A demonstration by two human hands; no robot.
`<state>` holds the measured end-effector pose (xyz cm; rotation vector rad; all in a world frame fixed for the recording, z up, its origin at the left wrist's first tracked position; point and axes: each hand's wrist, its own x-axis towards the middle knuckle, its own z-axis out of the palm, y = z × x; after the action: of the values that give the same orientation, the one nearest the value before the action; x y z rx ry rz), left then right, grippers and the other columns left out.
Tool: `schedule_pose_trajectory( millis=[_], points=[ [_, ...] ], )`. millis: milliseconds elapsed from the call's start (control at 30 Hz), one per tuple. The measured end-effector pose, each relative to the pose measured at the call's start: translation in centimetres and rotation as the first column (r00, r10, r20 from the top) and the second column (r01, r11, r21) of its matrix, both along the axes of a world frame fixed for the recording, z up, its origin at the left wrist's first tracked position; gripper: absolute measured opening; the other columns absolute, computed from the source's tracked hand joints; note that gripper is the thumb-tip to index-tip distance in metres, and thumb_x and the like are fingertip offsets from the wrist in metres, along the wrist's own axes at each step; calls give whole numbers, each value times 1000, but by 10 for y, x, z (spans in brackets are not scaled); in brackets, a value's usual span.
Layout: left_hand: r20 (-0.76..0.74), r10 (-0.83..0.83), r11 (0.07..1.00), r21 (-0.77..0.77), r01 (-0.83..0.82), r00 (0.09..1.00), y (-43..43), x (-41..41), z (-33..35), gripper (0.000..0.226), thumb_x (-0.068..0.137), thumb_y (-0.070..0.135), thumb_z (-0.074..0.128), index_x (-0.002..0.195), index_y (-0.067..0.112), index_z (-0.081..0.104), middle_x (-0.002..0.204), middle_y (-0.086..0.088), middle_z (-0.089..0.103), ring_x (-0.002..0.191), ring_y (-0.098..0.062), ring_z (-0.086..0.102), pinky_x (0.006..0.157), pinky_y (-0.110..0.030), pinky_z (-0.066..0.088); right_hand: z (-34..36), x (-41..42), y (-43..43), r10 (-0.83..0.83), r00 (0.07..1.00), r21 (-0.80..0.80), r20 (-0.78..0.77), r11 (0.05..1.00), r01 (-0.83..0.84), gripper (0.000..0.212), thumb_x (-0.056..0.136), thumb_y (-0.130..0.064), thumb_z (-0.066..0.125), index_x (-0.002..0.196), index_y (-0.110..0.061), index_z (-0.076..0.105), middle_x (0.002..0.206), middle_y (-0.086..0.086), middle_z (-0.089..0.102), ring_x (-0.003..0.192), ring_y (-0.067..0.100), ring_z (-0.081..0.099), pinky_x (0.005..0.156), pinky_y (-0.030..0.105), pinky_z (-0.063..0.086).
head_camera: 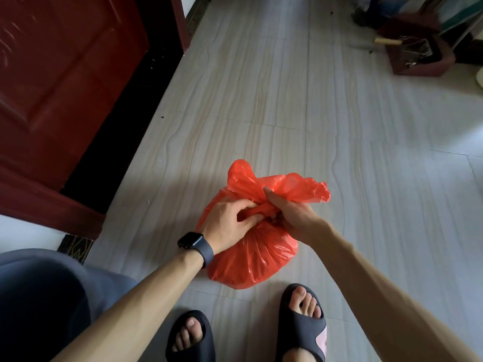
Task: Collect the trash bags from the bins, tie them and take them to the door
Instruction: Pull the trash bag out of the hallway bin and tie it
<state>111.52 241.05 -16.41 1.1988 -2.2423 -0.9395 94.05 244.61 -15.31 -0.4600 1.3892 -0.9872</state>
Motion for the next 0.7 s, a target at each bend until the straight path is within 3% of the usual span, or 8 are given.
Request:
schedule_pose_trajectory(
  millis=[100,167,300,367,433,533,600,700],
  points=[
    [16,-15,1000,28,15,1000,-3,1,8,21,80,33,78,98,23,77,98,8,74,94,-8,61,76,-2,34,1,-3,3,48,997,-11,62,999,-47,34,88,-34,70,66,-11,59,56,5,48,54,16,46,62,29,42],
    [61,-30,985,170,19,998,-10,1,16,22,80,35,77,97,21,78,93,13,71,89,-3,59,72,-3,35,2,-7,6,145,986,-35,82,989,-143,29,85,-32,73,71,-10,60,60,5,51,57,15,45,65,26,43],
    [152,-246,856,498,141,957,-44,-4,25,13,82,29,71,92,22,76,81,16,69,69,10,59,69,-10,43,6,-15,7,339,936,-83,92,940,-332,15,88,-25,70,77,-15,66,68,1,53,66,14,45,72,27,41],
    [173,-301,786,603,141,938,-57,-8,28,11,83,16,71,84,26,74,75,13,68,66,6,59,69,-12,42,8,-16,6,415,909,-115,46,906,-408,11,89,-19,69,78,-16,68,71,-1,54,69,13,46,73,27,42],
    [163,-304,728,676,119,939,-65,-13,30,15,81,10,70,79,25,72,69,11,67,67,-1,60,70,-17,42,8,-15,7,443,897,-118,-12,890,-441,9,86,-14,72,91,-6,72,82,9,60,78,19,52,82,34,47],
    [129,-328,662,738,130,936,-68,-16,30,12,83,9,67,81,21,71,66,7,68,61,0,60,63,-16,40,8,-19,8,452,881,-123,-139,875,-468,19,85,-11,74,104,-7,75,106,25,67,95,31,61,99,48,47],
    [67,-330,630,758,167,942,-66,-18,30,8,85,11,68,81,16,71,65,6,68,60,0,60,63,-16,41,7,-20,6,453,827,-122,-333,849,-513,13,82,-20,79,91,-12,76,103,21,70,94,34,66,95,50,51],
    [-19,-266,601,779,181,964,-60,-17,25,4,85,10,69,82,13,71,66,3,68,62,-2,61,65,-16,43,-5,-19,7,331,667,-100,-668,848,-521,21,72,-32,84,73,-19,68,90,4,67,81,19,66,80,46,54]
  ],
)
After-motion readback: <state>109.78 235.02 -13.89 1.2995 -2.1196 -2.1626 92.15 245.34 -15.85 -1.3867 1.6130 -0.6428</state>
